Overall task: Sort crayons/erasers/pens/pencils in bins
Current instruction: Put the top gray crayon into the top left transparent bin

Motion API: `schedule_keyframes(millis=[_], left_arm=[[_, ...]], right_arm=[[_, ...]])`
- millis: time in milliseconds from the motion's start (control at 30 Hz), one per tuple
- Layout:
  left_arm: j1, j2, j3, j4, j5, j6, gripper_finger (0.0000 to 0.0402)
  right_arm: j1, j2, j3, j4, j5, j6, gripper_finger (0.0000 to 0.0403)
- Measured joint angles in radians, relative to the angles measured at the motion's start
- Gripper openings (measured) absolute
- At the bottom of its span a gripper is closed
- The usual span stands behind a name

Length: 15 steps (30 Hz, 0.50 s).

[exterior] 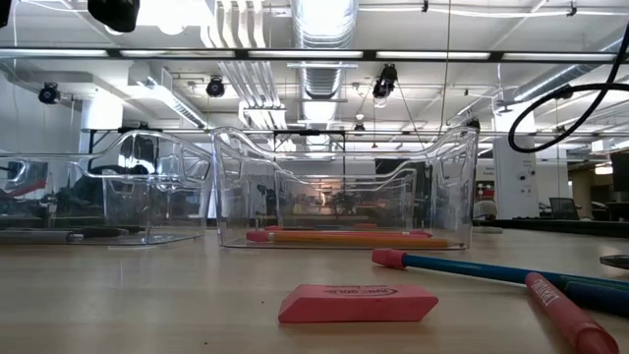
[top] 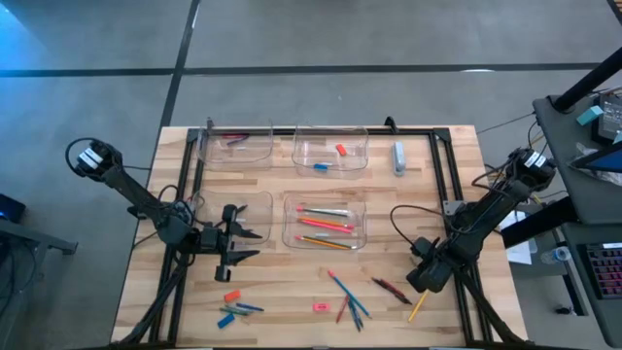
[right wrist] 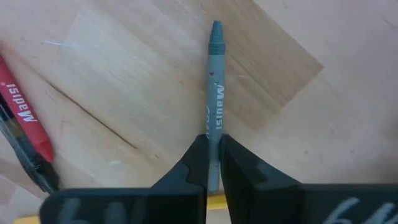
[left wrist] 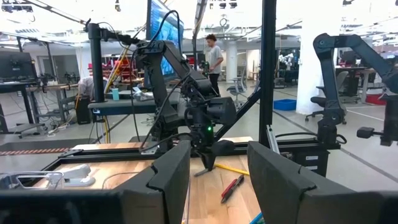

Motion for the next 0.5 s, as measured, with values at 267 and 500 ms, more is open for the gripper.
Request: schedule_keyframes(millis=[267,500], left_arm=[[0.0,0.0,0.0,0.0,0.0,0.0,0.0145],[0.0,0.021,0.0,0.006,0.0,0.0,0.0145]], right_arm=[[-0.002,-0.066,0.054,-0.052,0.164,-0.049,0.0019],[-0.003,-0.117,0.062,-0.059,0.299,-0.081,0.0018]])
